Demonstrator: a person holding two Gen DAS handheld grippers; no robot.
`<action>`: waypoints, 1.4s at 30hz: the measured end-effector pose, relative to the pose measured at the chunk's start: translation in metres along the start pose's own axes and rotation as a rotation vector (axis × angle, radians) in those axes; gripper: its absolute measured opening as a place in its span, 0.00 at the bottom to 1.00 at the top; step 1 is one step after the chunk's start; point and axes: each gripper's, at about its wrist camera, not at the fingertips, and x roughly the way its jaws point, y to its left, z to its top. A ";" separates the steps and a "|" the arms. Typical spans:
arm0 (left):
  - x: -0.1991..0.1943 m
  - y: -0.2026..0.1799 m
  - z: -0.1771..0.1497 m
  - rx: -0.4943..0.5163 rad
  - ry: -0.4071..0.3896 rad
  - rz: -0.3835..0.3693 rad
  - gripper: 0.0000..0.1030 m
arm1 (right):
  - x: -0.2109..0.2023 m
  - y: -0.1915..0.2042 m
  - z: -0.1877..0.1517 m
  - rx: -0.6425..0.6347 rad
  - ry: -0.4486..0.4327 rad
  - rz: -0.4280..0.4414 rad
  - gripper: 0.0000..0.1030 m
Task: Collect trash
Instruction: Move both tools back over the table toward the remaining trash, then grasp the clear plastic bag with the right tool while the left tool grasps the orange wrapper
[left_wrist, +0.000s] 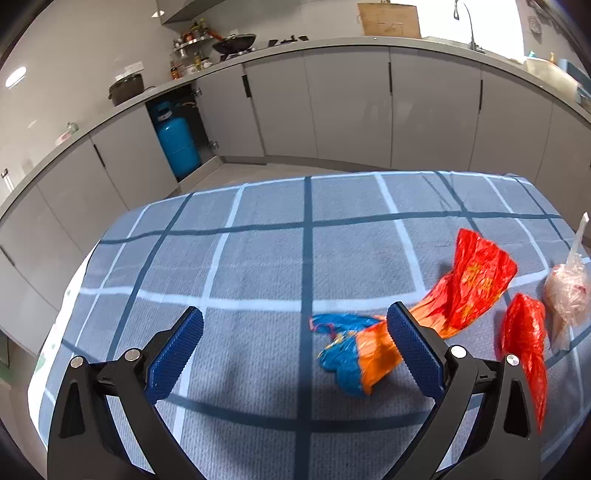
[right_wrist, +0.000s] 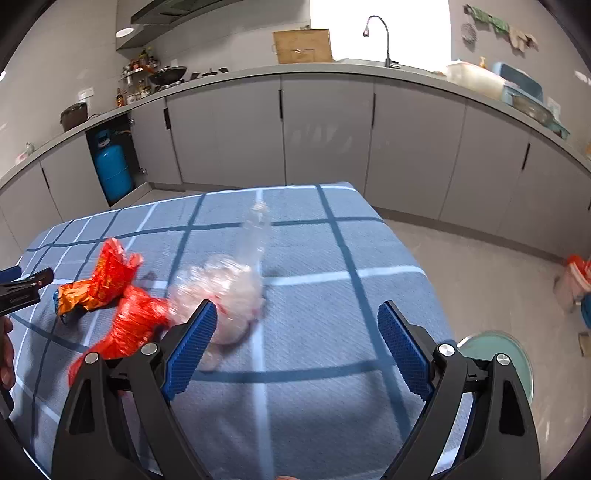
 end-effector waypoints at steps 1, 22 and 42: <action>0.000 -0.002 0.001 0.005 -0.008 -0.002 0.95 | 0.001 0.005 0.002 -0.008 -0.004 0.000 0.85; 0.043 -0.089 -0.006 0.212 0.055 -0.206 0.93 | 0.063 0.021 -0.004 -0.013 0.141 0.100 0.34; 0.019 -0.076 0.000 0.175 0.043 -0.248 0.18 | 0.034 0.001 -0.020 0.023 0.114 0.128 0.25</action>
